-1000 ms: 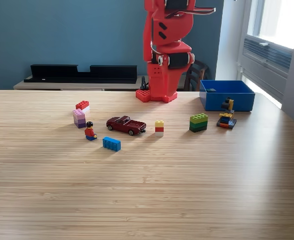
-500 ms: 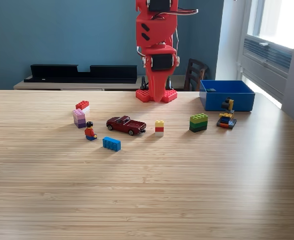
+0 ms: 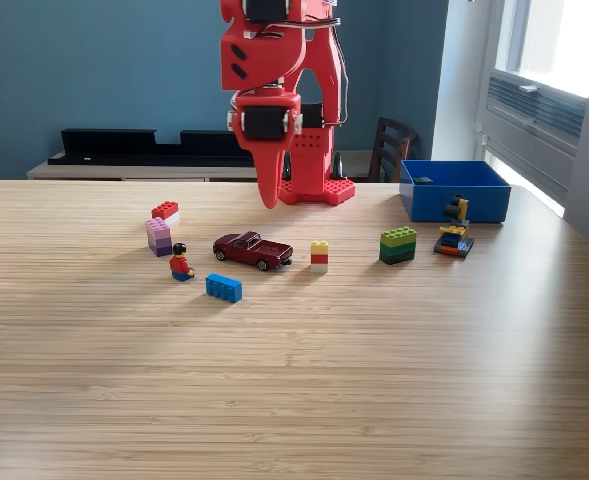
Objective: Grasp a lego block and put it in the bin.
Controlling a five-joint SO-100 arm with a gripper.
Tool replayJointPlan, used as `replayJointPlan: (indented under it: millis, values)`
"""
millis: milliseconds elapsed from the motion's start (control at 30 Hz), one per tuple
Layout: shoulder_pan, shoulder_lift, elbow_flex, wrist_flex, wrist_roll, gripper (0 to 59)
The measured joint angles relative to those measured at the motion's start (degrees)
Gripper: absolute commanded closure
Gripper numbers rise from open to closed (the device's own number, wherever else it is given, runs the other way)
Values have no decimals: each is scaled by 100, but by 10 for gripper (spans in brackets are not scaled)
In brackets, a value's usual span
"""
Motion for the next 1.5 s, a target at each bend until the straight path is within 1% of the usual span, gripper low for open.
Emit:
replayJointPlan:
  millis: [333,467,500,567,667,833,1133,1267,1367,1500]
  values:
    - [1266,0,0,-826,554,581]
    - [1564,-70,0,-1037,642,452]
    - [1600,-79,0,-1063,642,429]
    - [1635,-79,0,-1116,642,403]
    - [1600,-88,123,-1195,642,382]
    - [1600,-88,176,-1195,642,373]
    - [1591,-123,316,-1204,545,381]
    - [1591,-580,272,-1178,492,382]
    - [1591,-967,35,-1063,483,383]
    - [1591,-1213,-185,-1011,483,390]
